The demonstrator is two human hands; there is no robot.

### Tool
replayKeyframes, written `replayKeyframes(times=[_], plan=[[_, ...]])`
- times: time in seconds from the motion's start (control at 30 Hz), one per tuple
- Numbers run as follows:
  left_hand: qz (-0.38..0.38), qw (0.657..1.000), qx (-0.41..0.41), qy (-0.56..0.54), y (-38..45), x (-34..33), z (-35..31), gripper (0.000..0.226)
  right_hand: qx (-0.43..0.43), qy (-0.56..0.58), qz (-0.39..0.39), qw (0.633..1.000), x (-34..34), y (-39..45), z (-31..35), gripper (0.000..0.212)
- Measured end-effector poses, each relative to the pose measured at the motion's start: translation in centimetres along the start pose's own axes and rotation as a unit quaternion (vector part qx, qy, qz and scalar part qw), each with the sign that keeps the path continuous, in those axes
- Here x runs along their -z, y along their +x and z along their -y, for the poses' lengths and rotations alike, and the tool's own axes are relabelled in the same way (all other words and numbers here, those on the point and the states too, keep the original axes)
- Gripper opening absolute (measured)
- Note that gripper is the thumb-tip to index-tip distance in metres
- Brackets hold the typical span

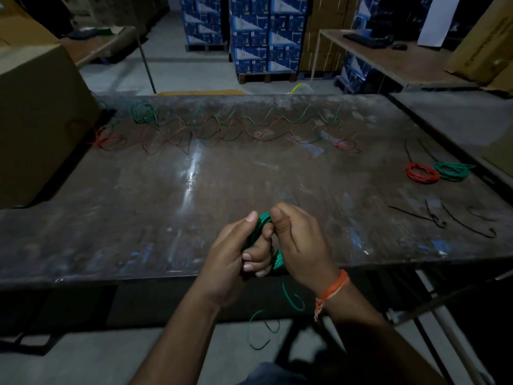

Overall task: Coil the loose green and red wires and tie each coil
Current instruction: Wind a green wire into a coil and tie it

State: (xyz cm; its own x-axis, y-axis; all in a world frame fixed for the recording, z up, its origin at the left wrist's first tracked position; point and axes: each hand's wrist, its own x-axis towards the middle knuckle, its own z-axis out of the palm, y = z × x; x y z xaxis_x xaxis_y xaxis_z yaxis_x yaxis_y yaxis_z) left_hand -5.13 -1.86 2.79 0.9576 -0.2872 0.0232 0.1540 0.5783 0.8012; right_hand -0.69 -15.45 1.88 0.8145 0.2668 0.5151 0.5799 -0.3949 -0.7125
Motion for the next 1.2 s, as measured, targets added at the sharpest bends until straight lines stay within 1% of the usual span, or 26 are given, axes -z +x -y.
replayKeyframes(times=[0.13,0.2,0.27,0.37,0.4,0.43,0.5,0.6,0.7,0.8,0.87,0.93,1.03,1.1,1.2], plan=[[-0.027,1.0,-0.005,0.009,-0.1,0.2,0.4,0.03,-0.004,-0.006,-0.017,1.0,-0.6,-0.7,-0.1,0.037],[-0.025,0.999,-0.006,-0.031,-0.1,0.5,0.8,0.03,-0.041,0.016,-0.002,0.999,-0.5,-1.3,-0.3,0.036],[-0.025,0.995,-0.003,-0.099,0.0,0.9,1.0,0.034,-0.074,0.035,0.019,0.996,-0.1,-2.0,-0.6,0.036],[-0.042,0.981,-0.012,-0.19,0.1,1.7,0.5,0.034,-0.126,0.069,0.072,0.987,0.5,-3.5,-1.7,0.04],[-0.049,0.976,-0.021,-0.211,0.1,2.0,0.2,0.034,-0.137,0.071,0.097,0.983,0.7,-4.1,-2.0,0.037],[-0.059,0.972,-0.03,-0.226,0.1,2.3,0.0,0.035,-0.138,0.055,0.125,0.981,0.8,-4.6,-2.3,0.033],[-0.086,0.967,-0.052,-0.234,0.2,3.2,-0.2,0.036,-0.105,-0.023,0.184,0.977,1.0,-5.6,-2.7,0.028],[-0.132,0.965,-0.087,-0.209,0.4,4.4,0.0,0.034,-0.052,-0.115,0.24,0.962,1.5,-6.5,-2.3,0.029],[-0.194,0.963,-0.115,-0.146,0.5,5.2,0.4,0.031,-0.025,-0.13,0.258,0.957,2.5,-6.6,-1.2,0.022],[-0.246,0.958,-0.144,-0.031,0.5,4.9,1.0,0.03,0.018,-0.124,0.263,0.957,3.1,-5.6,0.3,0.016],[-0.257,0.951,-0.163,0.055,0.3,4.1,1.3,0.031,0.048,-0.115,0.256,0.959,3.0,-4.7,1.6,0.014],[-0.248,0.945,-0.169,0.134,0.1,3.2,1.6,0.039,0.072,-0.118,0.247,0.959,2.7,-3.8,2.7,0.016],[-0.234,0.934,-0.164,0.212,-0.3,2.5,1.8,0.051,0.102,-0.142,0.254,0.951,2.0,-2.8,3.7,0.02],[-0.24,0.93,-0.168,0.224,-0.3,2.5,1.5,0.05,0.116,-0.147,0.262,0.947,1.5,-2.6,3.8,0.019],[-0.258,0.939,-0.173,0.15,-0.3,2.7,0.8,0.038,0.09,-0.171,0.278,0.941,1.2,-2.9,3.9,0.023]])
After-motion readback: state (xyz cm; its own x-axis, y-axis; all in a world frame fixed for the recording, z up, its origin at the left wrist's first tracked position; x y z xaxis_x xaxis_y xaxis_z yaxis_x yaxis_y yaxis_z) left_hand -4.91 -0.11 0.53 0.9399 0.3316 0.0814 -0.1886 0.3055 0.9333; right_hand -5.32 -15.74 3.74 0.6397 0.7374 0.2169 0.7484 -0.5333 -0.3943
